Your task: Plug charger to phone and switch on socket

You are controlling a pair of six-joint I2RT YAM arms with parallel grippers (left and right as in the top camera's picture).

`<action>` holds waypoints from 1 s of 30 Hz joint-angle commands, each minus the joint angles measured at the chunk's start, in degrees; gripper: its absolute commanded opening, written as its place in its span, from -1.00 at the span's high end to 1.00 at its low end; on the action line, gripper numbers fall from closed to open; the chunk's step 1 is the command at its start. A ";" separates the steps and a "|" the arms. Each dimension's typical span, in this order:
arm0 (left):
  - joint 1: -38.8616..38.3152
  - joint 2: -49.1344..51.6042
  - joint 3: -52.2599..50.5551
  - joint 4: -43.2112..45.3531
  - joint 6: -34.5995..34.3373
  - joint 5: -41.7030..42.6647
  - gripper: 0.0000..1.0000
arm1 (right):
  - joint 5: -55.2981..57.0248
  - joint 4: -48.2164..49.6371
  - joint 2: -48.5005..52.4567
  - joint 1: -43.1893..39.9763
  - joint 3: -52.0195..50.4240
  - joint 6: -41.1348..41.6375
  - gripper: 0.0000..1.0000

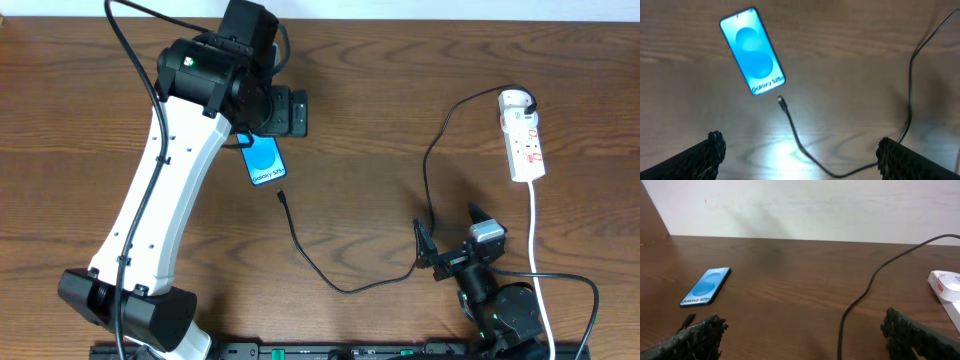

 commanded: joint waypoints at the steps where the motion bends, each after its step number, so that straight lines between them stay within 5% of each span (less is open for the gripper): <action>1: -0.02 -0.22 -0.09 0.72 -3.15 -0.96 -0.97 | 0.07 -0.22 0.00 -0.26 -0.09 0.70 -0.98; 17: -0.02 9.57 -0.24 1.03 -6.58 -1.07 -0.97 | 0.07 -0.22 0.00 -0.26 -0.09 0.70 -0.98; 23: 0.04 13.46 -0.24 0.83 -12.87 -9.29 -0.97 | 0.07 -0.22 0.00 -0.26 -0.09 0.70 -0.98; 30: 0.04 15.65 -0.24 1.01 -13.62 -9.53 -0.97 | 0.07 -0.22 0.00 -0.26 -0.09 0.70 -0.98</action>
